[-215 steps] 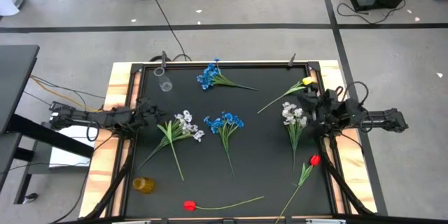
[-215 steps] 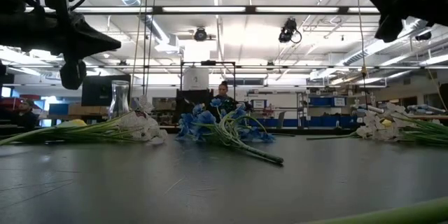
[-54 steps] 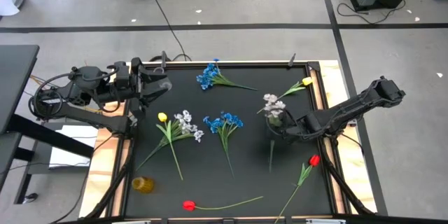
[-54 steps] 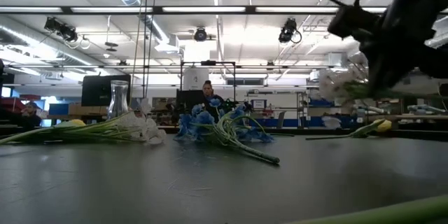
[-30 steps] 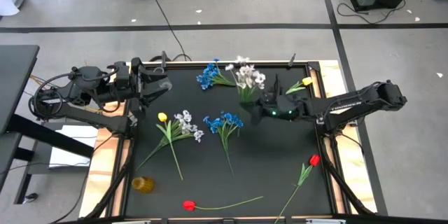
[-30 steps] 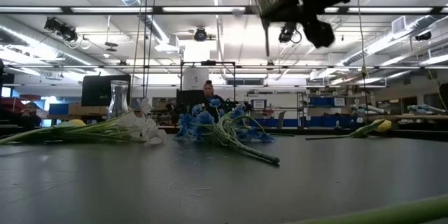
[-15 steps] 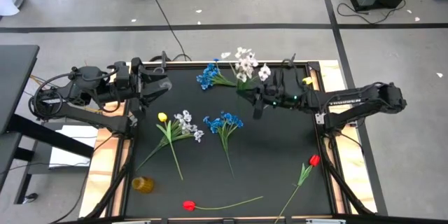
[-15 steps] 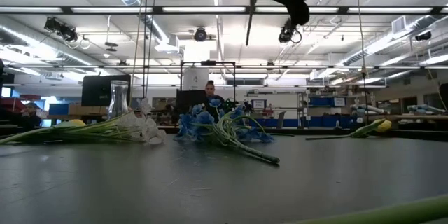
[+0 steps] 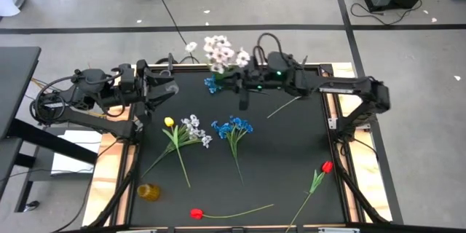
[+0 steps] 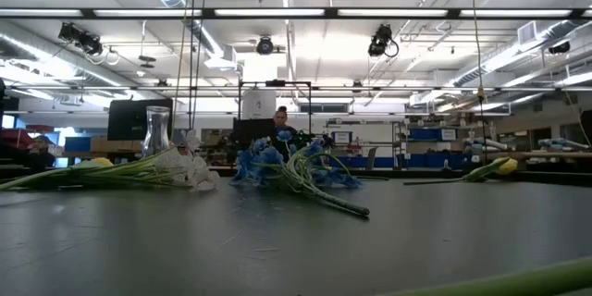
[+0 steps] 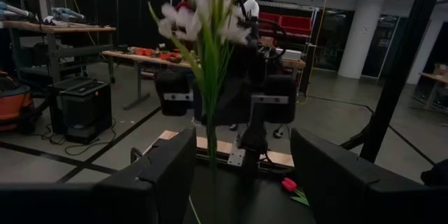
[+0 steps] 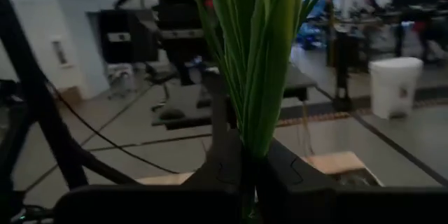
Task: Sort flowers into vase by color
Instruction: Put the right white flowers into the transparent vase
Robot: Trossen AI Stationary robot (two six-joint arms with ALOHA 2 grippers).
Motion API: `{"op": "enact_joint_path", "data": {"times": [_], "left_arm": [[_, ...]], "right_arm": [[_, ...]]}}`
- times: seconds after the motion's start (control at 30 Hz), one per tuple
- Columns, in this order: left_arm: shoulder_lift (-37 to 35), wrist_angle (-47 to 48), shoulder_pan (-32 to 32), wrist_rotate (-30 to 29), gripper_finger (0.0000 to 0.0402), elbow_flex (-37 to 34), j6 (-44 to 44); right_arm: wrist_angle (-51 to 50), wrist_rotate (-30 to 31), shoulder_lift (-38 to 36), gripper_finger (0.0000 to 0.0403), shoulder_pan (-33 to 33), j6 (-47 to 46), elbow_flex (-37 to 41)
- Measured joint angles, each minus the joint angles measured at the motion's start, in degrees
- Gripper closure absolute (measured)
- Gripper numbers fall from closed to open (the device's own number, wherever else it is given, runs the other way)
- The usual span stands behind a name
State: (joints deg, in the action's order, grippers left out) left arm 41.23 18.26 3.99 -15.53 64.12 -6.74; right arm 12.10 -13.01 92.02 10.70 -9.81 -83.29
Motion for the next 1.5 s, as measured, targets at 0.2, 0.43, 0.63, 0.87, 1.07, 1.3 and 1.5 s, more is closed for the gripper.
{"op": "enact_joint_path", "data": {"times": [0.2,0.43,0.63,0.87,1.07,1.3,1.5], "left_arm": [[0.00,0.04,0.00,0.00,0.0164,0.00,0.00],[0.00,0.00,0.00,0.00,0.0164,0.00,0.00],[0.00,0.02,0.00,0.00,0.0164,0.00,0.00],[0.00,0.01,0.00,0.02,0.0164,0.00,0.00],[0.01,-0.01,0.00,0.00,0.0164,0.00,0.00],[0.01,0.00,-0.01,0.00,0.0164,0.00,0.00],[0.00,-0.01,-0.01,0.02,0.0164,0.00,0.00]], "right_arm": [[-3.27,-4.28,8.11,0.0375,-0.13,1.53,-11.38],[-3.47,-8.67,16.40,0.0375,-0.47,-0.13,-21.57],[-3.18,-9.69,20.36,0.0375,-0.95,-0.49,-27.84],[-3.32,-11.04,23.44,0.0375,-1.14,-0.47,-33.09],[-6.43,-10.62,23.42,0.0375,-1.21,1.31,-33.13],[-10.43,-9.61,23.39,0.0375,-1.87,3.55,-33.10],[-10.11,-8.98,23.37,0.0375,-1.99,4.43,-33.09]]}}
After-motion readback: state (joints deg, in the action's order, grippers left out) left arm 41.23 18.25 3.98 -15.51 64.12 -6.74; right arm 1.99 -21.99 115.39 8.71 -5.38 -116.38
